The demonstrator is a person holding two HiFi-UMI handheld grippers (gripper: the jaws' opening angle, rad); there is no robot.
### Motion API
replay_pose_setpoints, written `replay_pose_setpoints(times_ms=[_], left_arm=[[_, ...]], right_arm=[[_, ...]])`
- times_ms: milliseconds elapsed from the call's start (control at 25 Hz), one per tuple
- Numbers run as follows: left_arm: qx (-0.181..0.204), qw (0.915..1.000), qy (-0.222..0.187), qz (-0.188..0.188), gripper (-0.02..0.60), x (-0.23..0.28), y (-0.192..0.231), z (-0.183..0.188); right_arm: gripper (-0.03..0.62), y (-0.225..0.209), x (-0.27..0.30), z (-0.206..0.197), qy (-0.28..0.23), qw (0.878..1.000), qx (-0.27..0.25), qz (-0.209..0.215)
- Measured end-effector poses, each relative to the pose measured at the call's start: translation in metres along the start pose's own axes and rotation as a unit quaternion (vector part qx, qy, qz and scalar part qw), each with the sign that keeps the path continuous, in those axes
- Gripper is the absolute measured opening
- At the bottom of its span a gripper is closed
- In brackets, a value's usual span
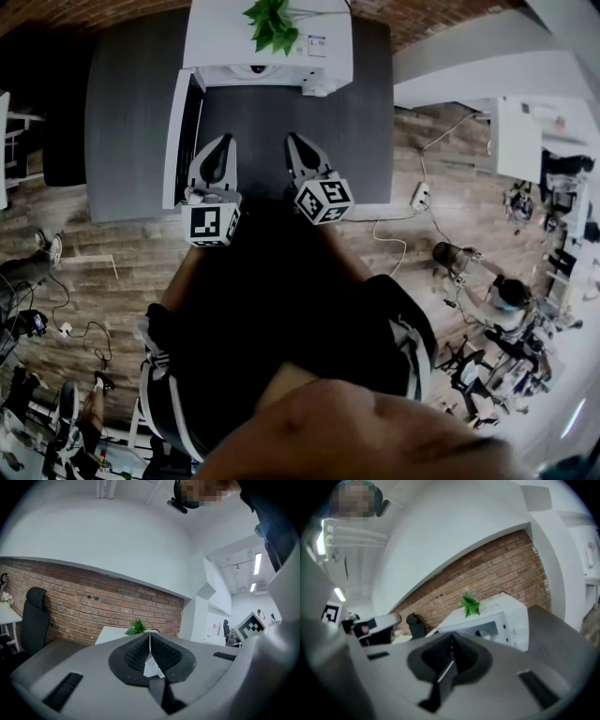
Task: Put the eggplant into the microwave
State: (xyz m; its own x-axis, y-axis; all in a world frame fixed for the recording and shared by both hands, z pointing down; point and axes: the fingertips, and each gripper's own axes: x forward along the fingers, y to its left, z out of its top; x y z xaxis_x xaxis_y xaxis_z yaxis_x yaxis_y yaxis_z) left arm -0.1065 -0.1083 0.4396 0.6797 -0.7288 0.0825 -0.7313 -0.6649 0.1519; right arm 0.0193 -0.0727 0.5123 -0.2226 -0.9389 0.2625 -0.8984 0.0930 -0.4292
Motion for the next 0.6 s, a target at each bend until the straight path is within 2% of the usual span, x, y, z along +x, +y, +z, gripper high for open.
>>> replay_pose_setpoints(times_ms=[320,600], left_arm=[[0.009,0.9999,0.005,-0.005,0.043,0.007,-0.001,0.0],[0.001,1.0,0.01,0.0,0.043,0.012,0.003,-0.002]], right_arm=[[0.032,-0.004,0.006,0.001,0.004,1.0,0.004,0.0],[0.032,-0.008,0.011,0.001,0.004,1.0,0.015,0.001]])
